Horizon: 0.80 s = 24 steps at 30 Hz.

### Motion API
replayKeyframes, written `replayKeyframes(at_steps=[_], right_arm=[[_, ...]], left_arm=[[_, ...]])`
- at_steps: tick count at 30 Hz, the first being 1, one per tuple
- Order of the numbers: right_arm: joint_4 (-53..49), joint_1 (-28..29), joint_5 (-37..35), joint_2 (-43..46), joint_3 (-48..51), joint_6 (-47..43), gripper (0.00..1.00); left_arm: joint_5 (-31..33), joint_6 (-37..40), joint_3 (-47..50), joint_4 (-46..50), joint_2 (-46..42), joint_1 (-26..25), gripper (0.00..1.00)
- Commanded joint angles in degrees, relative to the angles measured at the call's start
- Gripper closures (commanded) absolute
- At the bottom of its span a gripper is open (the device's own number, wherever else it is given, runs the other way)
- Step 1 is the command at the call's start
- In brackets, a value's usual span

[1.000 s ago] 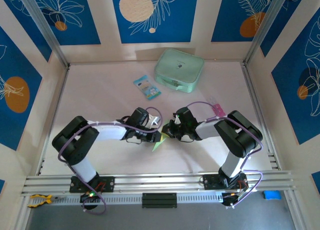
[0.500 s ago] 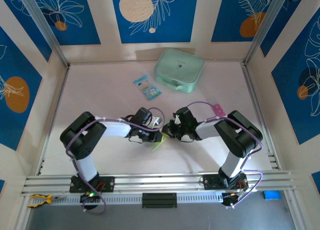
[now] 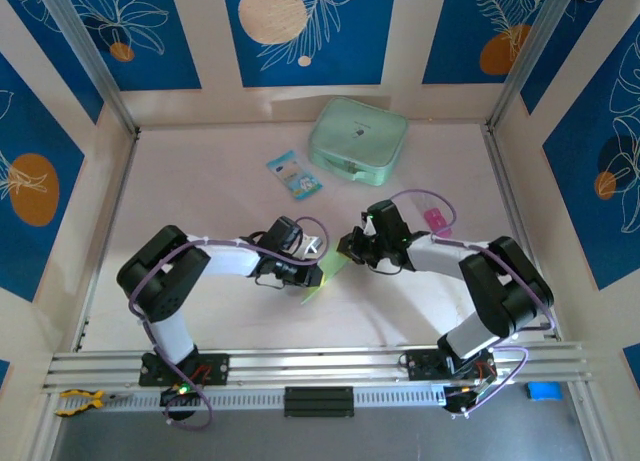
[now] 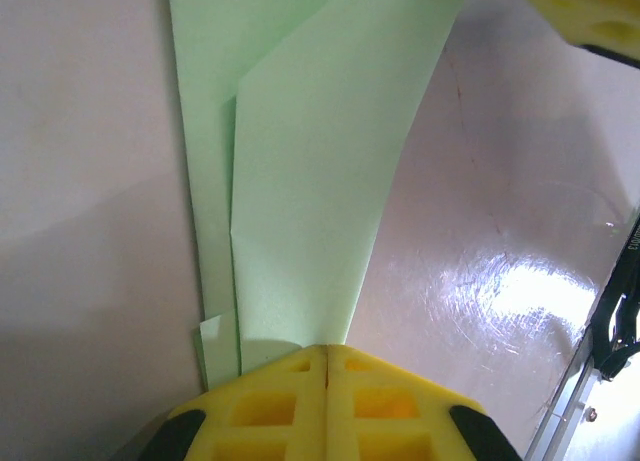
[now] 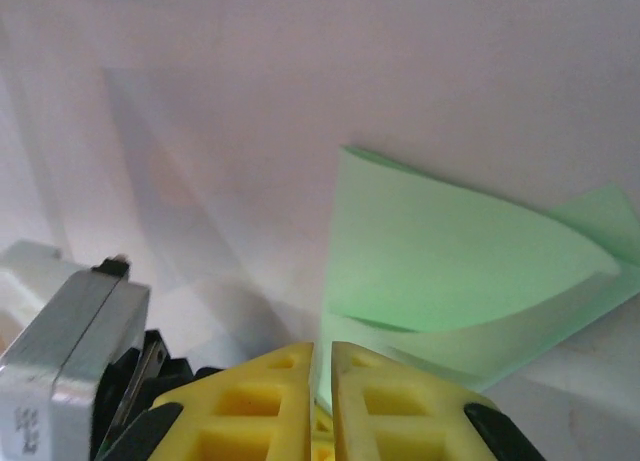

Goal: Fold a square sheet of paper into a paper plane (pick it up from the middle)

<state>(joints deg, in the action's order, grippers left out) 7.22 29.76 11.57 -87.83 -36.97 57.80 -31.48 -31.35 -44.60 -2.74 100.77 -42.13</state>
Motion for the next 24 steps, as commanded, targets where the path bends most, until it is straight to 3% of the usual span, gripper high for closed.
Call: replayKeyframes(at_steps=[1, 13, 16, 24], right_arm=[[1.3, 1.0, 2.8, 0.5, 2.8, -2.1, 0.86], [2.2, 5.9, 2.1, -8.5, -1.3, -2.8, 0.89], [0.7, 4.6, 0.3, -10.0, -0.5, -2.8, 0.89], [4.1, -2.2, 4.0, -10.6, 1.5, -3.6, 0.88]], left_arm=[[2.7, 1.6, 2.8, 9.0, 2.1, 0.2, 1.00], [3.1, 1.2, 3.0, 9.0, 1.7, 0.6, 1.00], [3.3, 1.2, 3.5, 8.9, 1.2, 0.7, 1.00], [2.6, 1.2, 3.4, 8.8, 2.1, 0.7, 1.00]])
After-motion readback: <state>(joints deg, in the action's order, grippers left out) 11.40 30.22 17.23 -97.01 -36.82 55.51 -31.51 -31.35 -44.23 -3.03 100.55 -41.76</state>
